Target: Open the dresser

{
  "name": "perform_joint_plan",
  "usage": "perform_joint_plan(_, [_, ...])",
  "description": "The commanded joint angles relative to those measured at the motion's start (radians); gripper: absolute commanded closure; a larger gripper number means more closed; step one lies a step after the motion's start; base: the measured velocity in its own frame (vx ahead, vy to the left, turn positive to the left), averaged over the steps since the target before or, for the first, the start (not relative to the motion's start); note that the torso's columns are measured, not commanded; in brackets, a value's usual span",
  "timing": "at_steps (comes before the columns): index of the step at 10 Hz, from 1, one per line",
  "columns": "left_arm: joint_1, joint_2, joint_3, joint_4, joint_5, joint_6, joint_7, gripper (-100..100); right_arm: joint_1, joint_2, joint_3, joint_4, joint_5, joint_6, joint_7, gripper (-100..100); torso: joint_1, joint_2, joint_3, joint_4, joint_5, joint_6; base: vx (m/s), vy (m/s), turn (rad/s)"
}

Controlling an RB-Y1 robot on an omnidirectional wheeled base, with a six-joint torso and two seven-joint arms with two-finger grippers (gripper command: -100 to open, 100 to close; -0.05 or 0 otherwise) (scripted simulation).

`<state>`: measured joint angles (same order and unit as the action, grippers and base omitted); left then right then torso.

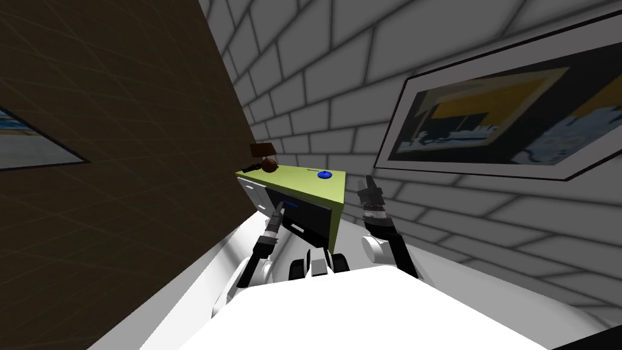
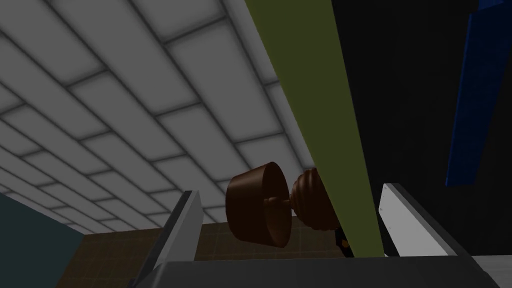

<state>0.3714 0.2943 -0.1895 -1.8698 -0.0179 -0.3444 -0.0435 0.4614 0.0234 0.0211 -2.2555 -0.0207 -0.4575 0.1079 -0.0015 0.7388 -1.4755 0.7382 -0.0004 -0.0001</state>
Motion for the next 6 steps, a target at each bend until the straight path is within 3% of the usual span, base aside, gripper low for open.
perform_joint_plan(1, [-0.021,0.031,-0.021,0.053,-0.015,0.026,0.005,-100,0.0,0.0,0.0,0.0,0.0,0.0,0.0,0,0.001,-0.001,0.0,0.0,0.0,0.0,0.029,0.05,-0.147])
perform_joint_plan(6, [-0.059,0.098,-0.068,0.161,-0.049,0.095,0.019,-100,0.0,0.0,0.0,0.0,0.0,0.0,0.0,0,0.001,0.0,0.0,0.0,0.0,0.0,0.037,0.063,-0.191])
